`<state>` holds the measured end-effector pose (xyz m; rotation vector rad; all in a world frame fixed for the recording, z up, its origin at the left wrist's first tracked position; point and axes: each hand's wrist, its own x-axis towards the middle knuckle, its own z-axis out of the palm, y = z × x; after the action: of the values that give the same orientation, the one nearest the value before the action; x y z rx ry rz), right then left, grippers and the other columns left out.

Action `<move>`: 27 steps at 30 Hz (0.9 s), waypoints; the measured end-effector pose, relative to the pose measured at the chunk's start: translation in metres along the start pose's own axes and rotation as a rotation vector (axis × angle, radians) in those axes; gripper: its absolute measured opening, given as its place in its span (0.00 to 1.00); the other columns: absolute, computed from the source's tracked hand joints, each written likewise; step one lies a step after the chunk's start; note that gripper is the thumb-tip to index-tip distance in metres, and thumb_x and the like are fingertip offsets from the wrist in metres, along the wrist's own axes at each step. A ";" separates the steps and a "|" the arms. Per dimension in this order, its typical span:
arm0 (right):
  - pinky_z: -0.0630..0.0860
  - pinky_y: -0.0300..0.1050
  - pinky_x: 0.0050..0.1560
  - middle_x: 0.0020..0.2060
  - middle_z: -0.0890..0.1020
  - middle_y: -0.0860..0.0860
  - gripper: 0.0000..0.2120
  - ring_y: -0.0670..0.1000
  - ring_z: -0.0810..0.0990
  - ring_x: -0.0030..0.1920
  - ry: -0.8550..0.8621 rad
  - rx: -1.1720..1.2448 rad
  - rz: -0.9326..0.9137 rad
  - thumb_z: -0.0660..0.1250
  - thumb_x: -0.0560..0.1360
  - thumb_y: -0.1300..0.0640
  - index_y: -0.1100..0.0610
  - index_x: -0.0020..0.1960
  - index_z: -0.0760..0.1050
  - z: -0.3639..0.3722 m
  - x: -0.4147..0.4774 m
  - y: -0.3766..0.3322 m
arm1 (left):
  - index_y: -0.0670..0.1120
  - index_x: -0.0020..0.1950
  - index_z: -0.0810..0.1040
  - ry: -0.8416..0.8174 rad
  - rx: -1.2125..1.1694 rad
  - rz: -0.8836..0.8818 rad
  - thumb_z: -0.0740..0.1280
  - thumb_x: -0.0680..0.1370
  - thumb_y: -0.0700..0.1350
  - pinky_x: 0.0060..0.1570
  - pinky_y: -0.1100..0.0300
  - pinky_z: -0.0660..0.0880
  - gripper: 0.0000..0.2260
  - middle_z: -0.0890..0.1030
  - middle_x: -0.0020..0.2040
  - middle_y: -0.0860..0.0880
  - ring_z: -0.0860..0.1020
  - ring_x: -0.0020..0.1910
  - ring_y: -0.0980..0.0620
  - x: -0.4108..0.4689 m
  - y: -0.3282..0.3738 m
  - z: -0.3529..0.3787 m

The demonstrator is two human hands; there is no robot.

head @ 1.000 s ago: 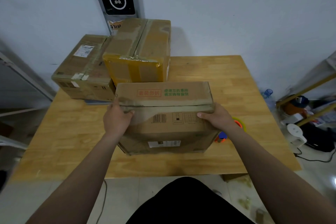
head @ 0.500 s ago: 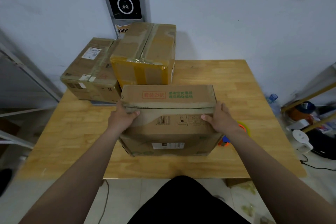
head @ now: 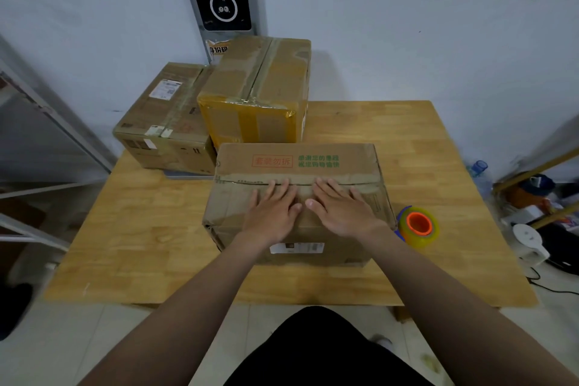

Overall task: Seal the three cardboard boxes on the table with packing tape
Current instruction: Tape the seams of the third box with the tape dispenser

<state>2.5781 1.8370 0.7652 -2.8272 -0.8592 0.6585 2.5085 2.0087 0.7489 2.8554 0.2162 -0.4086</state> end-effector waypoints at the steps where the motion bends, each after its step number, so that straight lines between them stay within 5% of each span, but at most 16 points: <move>1: 0.40 0.59 0.79 0.82 0.44 0.42 0.32 0.45 0.39 0.81 0.002 -0.006 0.023 0.37 0.83 0.36 0.48 0.83 0.45 0.000 -0.001 0.003 | 0.55 0.84 0.47 -0.001 -0.003 -0.035 0.42 0.86 0.61 0.79 0.40 0.41 0.27 0.42 0.84 0.56 0.41 0.83 0.50 0.000 -0.004 -0.002; 8: 0.38 0.64 0.78 0.82 0.44 0.42 0.33 0.46 0.39 0.81 0.136 -0.044 0.219 0.36 0.82 0.34 0.48 0.83 0.46 0.007 -0.018 0.036 | 0.49 0.84 0.41 0.042 0.027 -0.265 0.40 0.82 0.67 0.79 0.40 0.38 0.35 0.39 0.84 0.51 0.39 0.82 0.52 -0.007 -0.044 -0.010; 12: 0.41 0.63 0.78 0.82 0.42 0.47 0.35 0.48 0.39 0.81 0.199 -0.065 0.330 0.36 0.82 0.35 0.53 0.83 0.44 0.010 -0.021 0.051 | 0.48 0.84 0.39 0.047 0.022 -0.337 0.40 0.80 0.71 0.79 0.40 0.36 0.40 0.34 0.83 0.44 0.34 0.81 0.44 -0.009 -0.046 -0.009; 19: 0.60 0.58 0.77 0.82 0.43 0.56 0.40 0.55 0.43 0.82 0.295 0.164 0.266 0.52 0.82 0.35 0.60 0.82 0.44 0.007 -0.013 0.061 | 0.46 0.84 0.42 0.099 -0.131 -0.432 0.54 0.77 0.75 0.79 0.40 0.44 0.48 0.36 0.83 0.41 0.38 0.82 0.39 0.001 -0.061 -0.021; 23: 0.74 0.59 0.65 0.73 0.65 0.59 0.43 0.63 0.70 0.71 0.260 0.493 0.317 0.69 0.76 0.39 0.56 0.79 0.51 -0.012 0.000 0.076 | 0.51 0.83 0.50 0.183 -0.311 -0.473 0.69 0.71 0.73 0.71 0.39 0.67 0.50 0.52 0.83 0.42 0.62 0.76 0.31 0.012 -0.077 -0.033; 27: 0.75 0.55 0.61 0.69 0.75 0.53 0.46 0.60 0.76 0.66 0.244 0.695 0.286 0.75 0.72 0.42 0.51 0.79 0.52 -0.014 0.008 0.095 | 0.56 0.83 0.44 0.119 -0.382 -0.468 0.73 0.65 0.74 0.66 0.44 0.72 0.58 0.62 0.81 0.47 0.66 0.75 0.38 0.023 -0.091 -0.040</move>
<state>2.6373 1.7626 0.7529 -2.3236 -0.1309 0.4960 2.5245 2.1094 0.7593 2.4336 0.8904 -0.2446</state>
